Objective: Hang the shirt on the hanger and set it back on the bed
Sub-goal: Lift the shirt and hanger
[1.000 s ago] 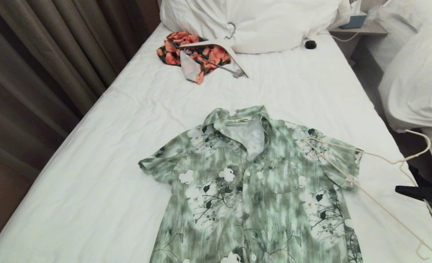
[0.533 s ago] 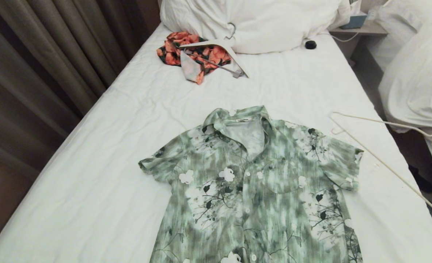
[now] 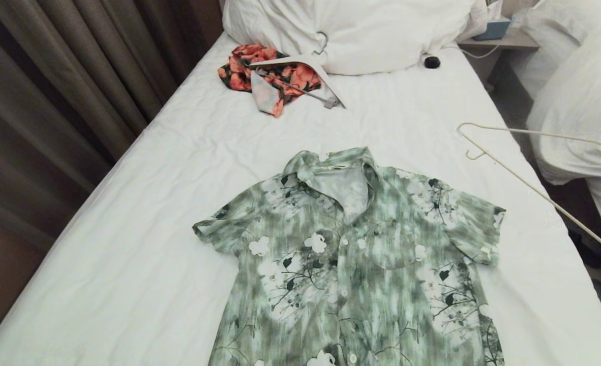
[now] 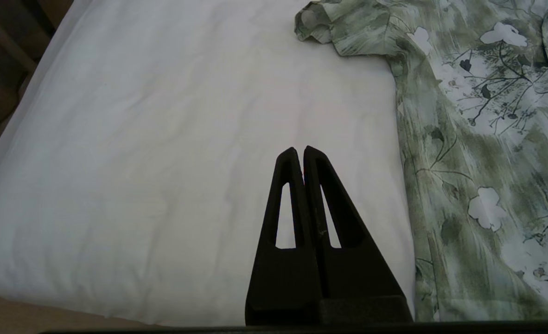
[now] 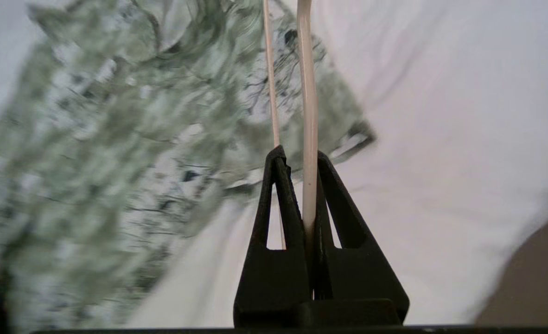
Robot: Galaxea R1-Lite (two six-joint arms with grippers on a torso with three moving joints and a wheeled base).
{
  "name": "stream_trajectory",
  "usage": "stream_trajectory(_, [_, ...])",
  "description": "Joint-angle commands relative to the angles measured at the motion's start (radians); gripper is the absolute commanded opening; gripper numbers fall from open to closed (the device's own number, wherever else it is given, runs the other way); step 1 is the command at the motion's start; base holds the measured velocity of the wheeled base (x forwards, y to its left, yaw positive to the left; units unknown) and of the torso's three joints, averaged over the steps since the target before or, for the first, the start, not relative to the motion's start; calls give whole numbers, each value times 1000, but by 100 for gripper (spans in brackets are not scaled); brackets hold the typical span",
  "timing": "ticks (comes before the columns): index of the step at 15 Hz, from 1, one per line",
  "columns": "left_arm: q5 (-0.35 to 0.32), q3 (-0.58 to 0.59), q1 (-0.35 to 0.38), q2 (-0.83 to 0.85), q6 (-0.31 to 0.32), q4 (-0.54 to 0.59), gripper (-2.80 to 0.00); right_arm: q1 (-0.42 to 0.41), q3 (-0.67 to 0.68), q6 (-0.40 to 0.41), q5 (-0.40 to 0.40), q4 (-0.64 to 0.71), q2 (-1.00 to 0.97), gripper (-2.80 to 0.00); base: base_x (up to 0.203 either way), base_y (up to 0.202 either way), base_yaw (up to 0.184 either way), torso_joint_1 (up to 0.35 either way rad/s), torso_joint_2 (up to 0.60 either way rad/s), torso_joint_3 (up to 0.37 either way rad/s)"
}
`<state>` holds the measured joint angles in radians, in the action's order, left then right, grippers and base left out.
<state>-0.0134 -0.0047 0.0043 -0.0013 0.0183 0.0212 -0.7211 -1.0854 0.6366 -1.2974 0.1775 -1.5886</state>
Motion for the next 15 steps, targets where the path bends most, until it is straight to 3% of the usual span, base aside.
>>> stream_trajectory(1, [0,0,0,1,0,0,-280,2,13,43,-8,-35,15,-280,0,0,0,0,0,0])
stream_trajectory(4, [0,0,0,1,0,0,-280,12,24,79,-28,-50,35,-280,0,0,0,0,0,0])
stream_trajectory(7, [0,0,0,1,0,0,-280,69,43,64,-170,-67,43,-280,0,0,0,0,0,0])
stream_trajectory(9, [0,0,0,1,0,0,-280,123,65,57,-223,-68,33,-280,0,0,0,0,0,0])
stream_trajectory(15, [0,0,0,1,0,0,-280,409,72,56,-215,-142,-15,-280,0,0,0,0,0,0])
